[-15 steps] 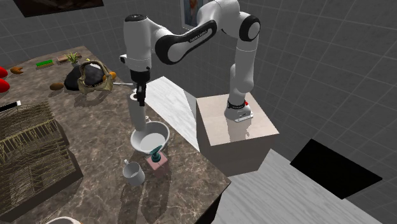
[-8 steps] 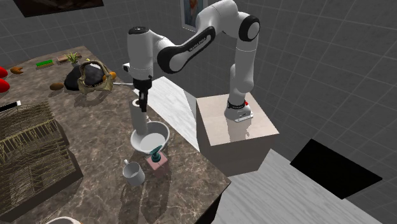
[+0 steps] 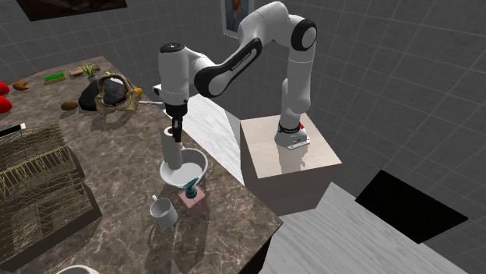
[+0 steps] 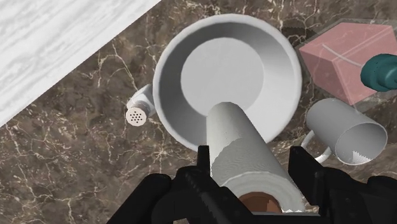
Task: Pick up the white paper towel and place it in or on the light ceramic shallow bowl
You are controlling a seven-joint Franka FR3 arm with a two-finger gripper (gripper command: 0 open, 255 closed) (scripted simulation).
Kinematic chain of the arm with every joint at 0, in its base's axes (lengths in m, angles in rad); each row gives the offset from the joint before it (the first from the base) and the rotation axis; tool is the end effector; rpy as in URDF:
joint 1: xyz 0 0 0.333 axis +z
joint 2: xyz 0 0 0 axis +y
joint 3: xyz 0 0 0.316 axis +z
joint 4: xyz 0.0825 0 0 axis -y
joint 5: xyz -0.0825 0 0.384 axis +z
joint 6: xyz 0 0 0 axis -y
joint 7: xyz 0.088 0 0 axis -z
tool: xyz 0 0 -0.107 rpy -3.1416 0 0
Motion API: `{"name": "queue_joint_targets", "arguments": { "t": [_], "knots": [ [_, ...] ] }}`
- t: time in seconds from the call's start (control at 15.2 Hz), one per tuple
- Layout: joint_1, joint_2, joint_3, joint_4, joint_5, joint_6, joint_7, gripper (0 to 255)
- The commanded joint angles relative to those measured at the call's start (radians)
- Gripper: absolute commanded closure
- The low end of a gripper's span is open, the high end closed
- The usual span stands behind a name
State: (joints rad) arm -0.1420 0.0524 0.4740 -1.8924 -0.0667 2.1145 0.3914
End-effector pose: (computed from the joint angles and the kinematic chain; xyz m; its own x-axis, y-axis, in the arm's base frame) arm 0.5606 0.1856 0.4935 0.9838 -0.0348 0.1757 -0.0298 -0.9991 -0.0311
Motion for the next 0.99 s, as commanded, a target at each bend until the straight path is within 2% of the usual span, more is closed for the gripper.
{"name": "queue_joint_targets", "arguments": {
  "t": [0.0, 0.2, 0.26, 0.59, 0.86, 0.92],
  "knots": [
    [0.000, 0.000, 0.000, -0.001, 0.000, 0.001, 0.000, 255],
    [0.000, 0.000, 0.000, -0.001, 0.000, 0.001, 0.000, 255],
    [0.000, 0.000, 0.000, -0.001, 0.000, 0.001, 0.000, 0],
    [0.000, 0.000, 0.000, -0.001, 0.000, 0.001, 0.000, 0],
    [-0.004, -0.048, -0.001, 0.073, 0.028, -0.114, -0.019, 0],
    [-0.004, -0.048, -0.001, 0.073, 0.028, -0.114, -0.019, 0]
  ]
}}
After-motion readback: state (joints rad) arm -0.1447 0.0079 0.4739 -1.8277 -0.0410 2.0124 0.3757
